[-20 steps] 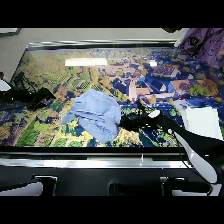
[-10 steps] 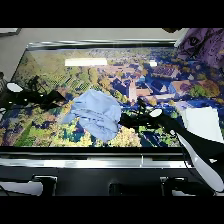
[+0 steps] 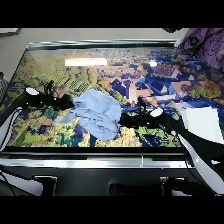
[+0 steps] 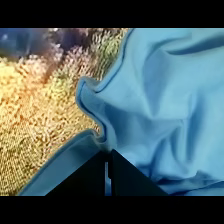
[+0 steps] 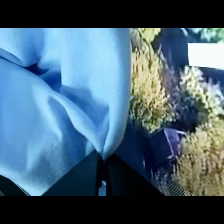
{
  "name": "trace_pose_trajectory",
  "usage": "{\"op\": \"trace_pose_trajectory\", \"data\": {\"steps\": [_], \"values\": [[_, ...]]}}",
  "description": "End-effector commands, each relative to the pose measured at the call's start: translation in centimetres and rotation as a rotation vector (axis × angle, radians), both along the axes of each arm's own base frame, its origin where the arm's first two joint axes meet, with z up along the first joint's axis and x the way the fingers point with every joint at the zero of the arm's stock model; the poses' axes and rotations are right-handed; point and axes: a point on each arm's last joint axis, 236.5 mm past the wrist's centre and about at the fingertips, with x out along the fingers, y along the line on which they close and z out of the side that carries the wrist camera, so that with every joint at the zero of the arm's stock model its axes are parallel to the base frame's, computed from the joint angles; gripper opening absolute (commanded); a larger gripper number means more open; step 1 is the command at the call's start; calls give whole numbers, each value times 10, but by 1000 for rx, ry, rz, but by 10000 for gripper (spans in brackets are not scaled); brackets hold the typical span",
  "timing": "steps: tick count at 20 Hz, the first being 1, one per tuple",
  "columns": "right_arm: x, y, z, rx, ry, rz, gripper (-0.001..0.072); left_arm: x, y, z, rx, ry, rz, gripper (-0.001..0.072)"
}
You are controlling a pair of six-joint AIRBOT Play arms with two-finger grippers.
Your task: Fold the clothes and pants, and hang the long-sleeved shirts on hangers.
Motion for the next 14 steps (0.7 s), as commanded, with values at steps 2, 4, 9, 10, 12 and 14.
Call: {"op": "trace_pose_trajectory", "data": {"steps": [2, 4, 9, 10, 12, 14], "values": [[6, -1, 10, -3, -39, -12, 30, 19, -1, 18, -10, -58, 3, 17], [20, -10, 32, -22, -128, -26, 29, 34, 5, 53, -15, -122, -11, 14], [85, -54, 192, -16, -547, -117, 29, 78, 49, 231, 137, -491, 33, 14], [91, -60, 242, 4, -651, -135, 29, 76, 53, 282, 175, -601, 33, 14], [82, -66, 341, 28, -869, -143, 29, 55, 55, 382, 231, -814, 41, 14], [51, -69, 428, 40, -1063, -121, 29, 13, 49, 471, 257, -1011, 62, 14]]}}
